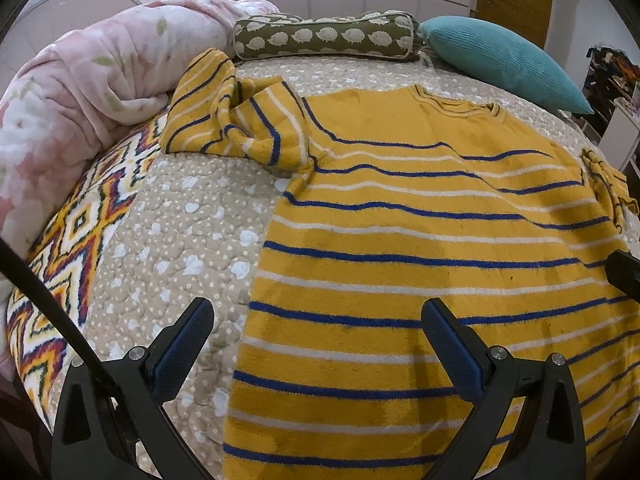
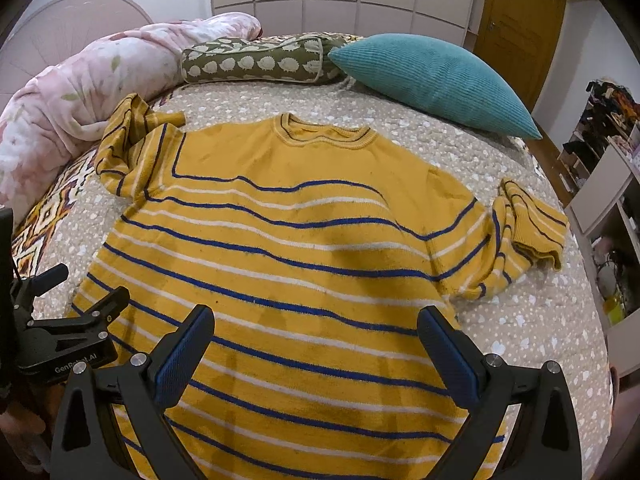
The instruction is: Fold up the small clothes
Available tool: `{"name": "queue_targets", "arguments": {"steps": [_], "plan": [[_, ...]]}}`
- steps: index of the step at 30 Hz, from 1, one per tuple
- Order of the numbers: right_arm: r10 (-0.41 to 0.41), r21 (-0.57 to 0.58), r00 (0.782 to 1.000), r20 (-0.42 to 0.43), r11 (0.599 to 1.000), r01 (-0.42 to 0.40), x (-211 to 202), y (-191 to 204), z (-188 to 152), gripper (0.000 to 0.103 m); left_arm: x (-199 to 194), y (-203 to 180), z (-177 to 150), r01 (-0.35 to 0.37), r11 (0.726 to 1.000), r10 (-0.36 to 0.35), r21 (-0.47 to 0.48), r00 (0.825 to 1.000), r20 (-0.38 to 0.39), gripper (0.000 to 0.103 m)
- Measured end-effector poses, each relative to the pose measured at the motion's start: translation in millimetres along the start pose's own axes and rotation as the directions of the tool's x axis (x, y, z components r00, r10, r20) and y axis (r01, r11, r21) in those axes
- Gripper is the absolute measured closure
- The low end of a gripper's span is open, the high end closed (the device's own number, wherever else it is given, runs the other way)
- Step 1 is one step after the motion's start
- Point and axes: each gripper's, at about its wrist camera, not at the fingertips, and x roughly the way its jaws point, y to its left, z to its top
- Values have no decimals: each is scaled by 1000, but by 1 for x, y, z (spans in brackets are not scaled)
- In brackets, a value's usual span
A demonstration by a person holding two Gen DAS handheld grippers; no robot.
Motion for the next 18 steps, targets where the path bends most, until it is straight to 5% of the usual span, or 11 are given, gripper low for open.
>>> {"name": "queue_targets", "arguments": {"steps": [18], "plan": [[0,-17,1000,-14,1000,-1,3,7,-2,0,-2,1,0,-21,1000,21,-2,1000,15,0]]}}
